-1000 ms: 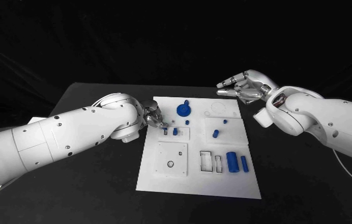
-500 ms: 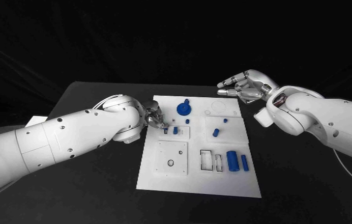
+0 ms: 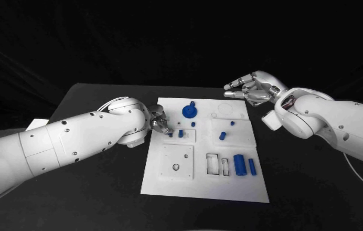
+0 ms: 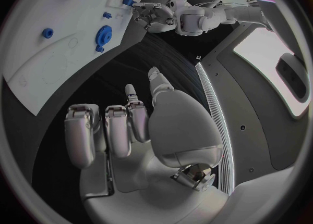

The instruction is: Assemble the parts on the task board

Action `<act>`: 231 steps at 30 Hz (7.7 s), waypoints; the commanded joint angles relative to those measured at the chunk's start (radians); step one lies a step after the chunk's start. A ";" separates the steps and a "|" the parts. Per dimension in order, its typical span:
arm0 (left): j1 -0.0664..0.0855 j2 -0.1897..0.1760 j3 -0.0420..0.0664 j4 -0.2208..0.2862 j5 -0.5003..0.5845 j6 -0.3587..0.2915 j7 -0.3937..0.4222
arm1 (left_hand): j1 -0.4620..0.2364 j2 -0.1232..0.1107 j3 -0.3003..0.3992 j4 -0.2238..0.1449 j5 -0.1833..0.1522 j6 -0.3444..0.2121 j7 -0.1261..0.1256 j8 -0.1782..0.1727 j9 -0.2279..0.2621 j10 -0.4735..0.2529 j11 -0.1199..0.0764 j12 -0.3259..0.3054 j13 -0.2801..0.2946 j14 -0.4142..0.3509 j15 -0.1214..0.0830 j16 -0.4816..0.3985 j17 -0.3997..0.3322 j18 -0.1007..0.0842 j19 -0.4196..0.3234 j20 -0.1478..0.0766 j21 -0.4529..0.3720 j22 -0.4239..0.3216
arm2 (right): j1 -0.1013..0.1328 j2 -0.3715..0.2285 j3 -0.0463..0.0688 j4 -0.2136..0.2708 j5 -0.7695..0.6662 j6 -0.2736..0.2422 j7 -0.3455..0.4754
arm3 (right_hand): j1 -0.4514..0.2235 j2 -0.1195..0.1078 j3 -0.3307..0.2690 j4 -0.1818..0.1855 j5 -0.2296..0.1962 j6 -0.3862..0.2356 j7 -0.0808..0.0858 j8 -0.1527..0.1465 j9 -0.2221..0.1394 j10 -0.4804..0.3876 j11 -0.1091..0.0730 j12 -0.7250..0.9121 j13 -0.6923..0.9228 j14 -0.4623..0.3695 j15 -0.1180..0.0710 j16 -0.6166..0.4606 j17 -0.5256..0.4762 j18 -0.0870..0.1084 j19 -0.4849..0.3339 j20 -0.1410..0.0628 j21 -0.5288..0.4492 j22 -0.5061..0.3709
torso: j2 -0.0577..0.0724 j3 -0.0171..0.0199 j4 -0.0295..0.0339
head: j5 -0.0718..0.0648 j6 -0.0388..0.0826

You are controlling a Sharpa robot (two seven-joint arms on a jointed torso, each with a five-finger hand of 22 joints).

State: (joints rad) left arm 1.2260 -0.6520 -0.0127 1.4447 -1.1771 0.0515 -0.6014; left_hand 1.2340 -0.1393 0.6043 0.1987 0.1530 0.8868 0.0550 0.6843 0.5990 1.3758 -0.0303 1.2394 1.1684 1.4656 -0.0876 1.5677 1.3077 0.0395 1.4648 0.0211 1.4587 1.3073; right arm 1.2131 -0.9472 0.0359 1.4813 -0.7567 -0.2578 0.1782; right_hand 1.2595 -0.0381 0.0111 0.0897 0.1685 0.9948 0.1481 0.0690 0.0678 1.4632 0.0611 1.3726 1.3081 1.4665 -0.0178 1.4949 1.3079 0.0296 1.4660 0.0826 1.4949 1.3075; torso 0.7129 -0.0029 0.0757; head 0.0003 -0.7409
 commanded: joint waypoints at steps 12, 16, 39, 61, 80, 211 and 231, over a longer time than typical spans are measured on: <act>-0.004 0.005 -0.002 -0.006 -0.007 0.052 -0.017 | 0.001 0.010 0.132 -0.123 0.002 0.003 -0.012 0.007 0.001 0.003 -0.001 0.001 -0.002 0.105 0.000 0.003 0.263 -0.003 0.052 -0.002 0.002 0.113 | -0.001 0.002 0.000 0.001 0.001 0.016 0.011 | -0.003 0.007 -0.005 0.000 0.003 -0.008 -0.001 0.000 0.001 -0.003 -0.001 -0.005 0.146 0.073 0.001 -0.007 0.131 0.005 0.041 0.003 -0.003 0.100 | -0.001 0.0005 0.0004 | -0.002 -0.004; -0.004 0.005 -0.002 -0.005 -0.004 0.058 -0.014 | 0.000 0.009 0.134 -0.125 0.002 0.004 -0.013 0.007 0.002 0.004 -0.001 0.001 -0.002 0.105 0.000 0.003 0.263 -0.003 0.052 -0.002 0.002 0.113 | -0.001 0.002 0.000 0.001 0.001 0.017 0.011 | -0.003 0.007 -0.005 0.000 0.003 -0.008 -0.001 0.000 0.001 -0.003 -0.001 -0.005 0.146 0.073 0.001 -0.007 0.131 0.005 0.041 0.003 -0.003 0.100 | 0.000 0.0001 0.0003 | -0.002 -0.004; -0.004 0.027 -0.002 -0.031 0.023 0.081 -0.029 | -0.030 -0.004 0.158 -0.134 0.026 0.014 -0.015 0.012 0.005 0.012 -0.002 0.006 0.004 0.105 -0.001 0.003 0.263 -0.005 0.054 -0.003 0.005 0.119 | -0.002 0.005 0.000 -0.001 0.001 0.018 0.012 | -0.003 0.008 -0.007 0.000 0.004 -0.008 -0.001 0.000 0.001 -0.004 -0.001 -0.006 0.145 0.073 0.001 -0.007 0.130 0.005 0.041 0.003 -0.003 0.100 | -0.001 0.0008 0.0003 | -0.002 -0.005; -0.004 0.055 -0.002 -0.061 0.035 0.104 -0.086 | -0.156 -0.035 0.060 -0.091 0.026 0.067 -0.040 0.001 -0.009 0.038 -0.020 0.038 0.044 0.105 -0.013 0.003 0.263 -0.008 0.059 -0.011 0.014 0.133 | -0.002 0.005 0.000 0.001 0.005 0.018 0.015 | -0.003 0.009 -0.008 0.001 0.004 -0.008 -0.001 0.000 0.001 -0.005 -0.001 -0.008 0.144 0.073 0.001 -0.008 0.128 0.005 0.040 0.002 -0.004 0.099 | 0.000 0.0011 0.0005 | -0.007 -0.009; -0.003 0.066 -0.002 -0.062 0.019 0.073 -0.095 | -0.204 -0.045 0.005 -0.061 0.027 0.100 -0.048 -0.008 -0.020 0.060 -0.027 0.068 0.082 0.105 -0.018 0.003 0.263 -0.014 0.070 -0.016 0.035 0.163 | -0.002 0.012 0.000 -0.002 0.006 0.021 0.015 | -0.003 0.009 -0.009 0.001 0.005 -0.009 -0.001 0.000 0.001 -0.006 -0.001 -0.009 0.143 0.072 0.001 -0.009 0.127 0.005 0.040 0.002 -0.004 0.099 | 0.000 0.0008 0.0004 | -0.011 -0.008; -0.007 0.262 -0.028 -0.283 -0.372 -0.102 0.429 | 0.196 -0.059 -0.214 -0.084 0.022 0.141 0.060 -0.462 -0.459 -0.261 0.086 -0.975 -1.046 0.051 0.056 -0.180 -0.064 0.082 0.019 0.041 -0.459 -0.323 | -0.015 0.037 -0.001 -0.023 0.008 0.032 0.021 | -0.006 0.015 -0.017 0.007 0.010 -0.009 -0.001 0.000 0.001 -0.011 -0.001 -0.019 0.136 0.070 0.001 -0.017 0.116 0.006 0.038 0.002 -0.007 0.094 | 0.011 -0.0002 -0.0069 | -0.041 0.010; -0.008 0.231 -0.024 -0.253 -0.373 -0.135 0.417 | 0.162 -0.086 -0.244 -0.094 0.020 0.107 0.064 -0.526 -0.482 -0.319 0.106 -1.034 -1.079 0.046 0.071 -0.181 -0.090 0.087 0.020 0.051 -0.505 -0.365 | -0.015 0.039 -0.001 -0.027 0.008 0.035 0.022 | -0.005 0.016 -0.018 0.006 0.010 -0.009 -0.001 0.000 0.001 -0.011 -0.001 -0.018 0.137 0.070 0.001 -0.017 0.117 0.006 0.038 0.002 -0.007 0.094 | 0.012 0.0005 -0.0070 | -0.038 0.009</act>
State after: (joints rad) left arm 1.2209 -0.4181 -0.0360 1.1933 -1.5413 -0.0859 -0.1642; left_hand 1.4035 -0.2254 0.3665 0.1049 0.1789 0.9999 0.1193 0.1616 0.1179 1.0638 0.0776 0.2085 0.0909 1.4657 -0.0234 1.3855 1.2188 0.1324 1.4649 0.0712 0.9584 0.9440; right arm 1.1988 -0.9095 0.0352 1.4547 -0.7472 -0.2398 0.1897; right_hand 1.2554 -0.0340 0.0003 0.0951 0.1723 0.9913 0.1446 0.0690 0.0674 1.4562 0.0610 1.3582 1.3082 1.4665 -0.0178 1.4815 1.3075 0.0296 1.4660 0.0826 1.4908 1.3076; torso 0.7243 -0.0028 0.0690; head -0.0388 -0.7325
